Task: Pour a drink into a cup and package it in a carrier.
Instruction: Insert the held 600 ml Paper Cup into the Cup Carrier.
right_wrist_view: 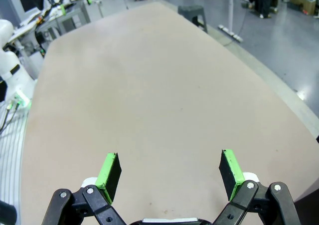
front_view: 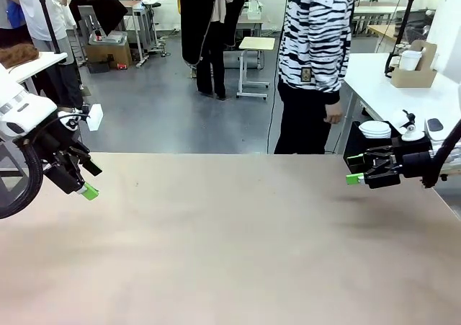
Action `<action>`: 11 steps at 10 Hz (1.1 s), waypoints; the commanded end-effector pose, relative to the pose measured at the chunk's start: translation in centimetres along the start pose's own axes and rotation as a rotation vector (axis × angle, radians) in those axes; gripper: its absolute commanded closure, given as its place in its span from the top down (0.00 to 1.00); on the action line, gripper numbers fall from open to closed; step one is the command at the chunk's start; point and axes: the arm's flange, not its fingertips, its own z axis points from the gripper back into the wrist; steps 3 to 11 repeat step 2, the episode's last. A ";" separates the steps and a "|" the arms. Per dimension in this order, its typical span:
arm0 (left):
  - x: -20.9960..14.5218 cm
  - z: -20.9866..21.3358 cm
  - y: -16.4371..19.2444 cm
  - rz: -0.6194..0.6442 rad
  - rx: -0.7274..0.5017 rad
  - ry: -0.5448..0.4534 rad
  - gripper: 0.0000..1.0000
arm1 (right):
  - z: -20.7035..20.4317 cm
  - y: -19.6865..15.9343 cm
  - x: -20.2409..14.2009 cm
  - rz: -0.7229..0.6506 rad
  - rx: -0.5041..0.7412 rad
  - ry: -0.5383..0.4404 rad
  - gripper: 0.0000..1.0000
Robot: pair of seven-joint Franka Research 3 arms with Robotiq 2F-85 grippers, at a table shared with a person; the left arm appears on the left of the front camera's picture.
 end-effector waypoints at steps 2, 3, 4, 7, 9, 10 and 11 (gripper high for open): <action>0.0 0.0 0.0 -0.006 -0.004 -0.017 1.00 | 0.1 -0.2 0.1 0.000 0.006 -0.009 1.00; 0.0 0.0 0.0 -0.006 -0.004 -0.017 1.00 | 0.1 -0.2 0.1 0.000 0.006 -0.009 1.00; 0.0 0.0 0.0 -0.006 -0.004 -0.017 1.00 | 0.1 -0.2 0.1 0.000 0.006 -0.009 1.00; 0.0 0.0 0.0 -0.006 -0.004 -0.017 1.00 | 0.1 -0.2 0.1 0.000 0.006 -0.009 1.00; 0.0 0.0 0.0 -0.006 -0.004 -0.017 1.00 | 0.1 -0.2 0.1 0.000 0.006 -0.009 1.00; 0.0 0.0 0.0 -0.006 -0.004 -0.017 1.00 | 0.1 -0.2 0.1 0.000 0.006 -0.009 1.00; 0.0 0.0 0.0 -0.006 -0.004 -0.017 1.00 | 0.1 -0.2 0.1 0.000 0.006 -0.009 1.00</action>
